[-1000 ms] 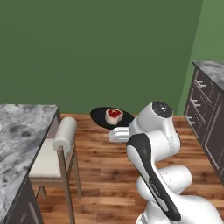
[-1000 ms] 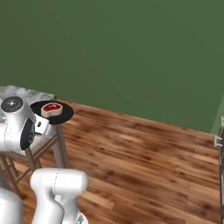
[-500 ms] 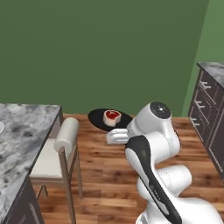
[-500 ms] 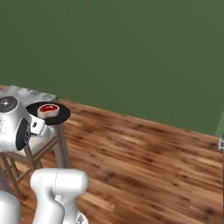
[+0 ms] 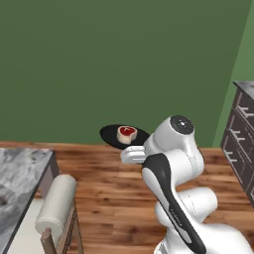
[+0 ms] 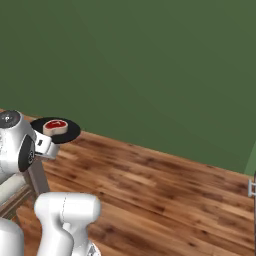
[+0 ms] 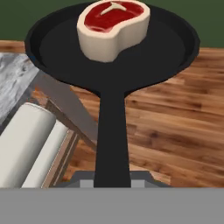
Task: Pick up the pan with the steak in it and place it on the dining table. Then place the steak on the plate.
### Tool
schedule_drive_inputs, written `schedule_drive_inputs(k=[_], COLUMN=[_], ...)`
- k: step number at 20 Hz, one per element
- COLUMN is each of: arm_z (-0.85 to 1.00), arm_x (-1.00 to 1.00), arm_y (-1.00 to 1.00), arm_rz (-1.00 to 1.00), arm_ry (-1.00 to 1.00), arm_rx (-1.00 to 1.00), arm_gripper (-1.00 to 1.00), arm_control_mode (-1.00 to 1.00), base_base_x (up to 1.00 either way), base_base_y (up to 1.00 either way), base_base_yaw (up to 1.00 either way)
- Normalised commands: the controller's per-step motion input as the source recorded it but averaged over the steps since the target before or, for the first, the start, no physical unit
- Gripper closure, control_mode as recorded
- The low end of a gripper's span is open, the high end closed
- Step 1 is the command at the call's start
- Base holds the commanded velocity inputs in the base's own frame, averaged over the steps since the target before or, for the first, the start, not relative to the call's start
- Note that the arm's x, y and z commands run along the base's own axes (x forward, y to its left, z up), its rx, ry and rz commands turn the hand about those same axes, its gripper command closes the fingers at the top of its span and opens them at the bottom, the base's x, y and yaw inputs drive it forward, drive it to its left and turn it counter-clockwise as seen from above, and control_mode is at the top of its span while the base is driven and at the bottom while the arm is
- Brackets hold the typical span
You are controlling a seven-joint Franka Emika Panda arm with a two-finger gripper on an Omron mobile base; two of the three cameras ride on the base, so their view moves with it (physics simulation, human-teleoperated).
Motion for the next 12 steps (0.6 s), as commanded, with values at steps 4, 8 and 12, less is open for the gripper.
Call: schedule_drive_inputs(k=[4,8,12], arm_z=[0.0,0.0,0.0], arm_x=[0.0,0.0,0.0], arm_y=[0.0,0.0,0.0], arm_rz=[0.0,0.0,0.0], arm_ry=[0.0,0.0,0.0], arm_rx=[0.0,0.0,0.0], arm_gripper=[1.0,1.0,1.0], arm_control_mode=[1.0,1.0,1.0], base_base_x=[1.0,1.0,1.0], base_base_y=[-0.31,-0.26,-0.19], base_base_yaw=[0.0,0.0,0.0])
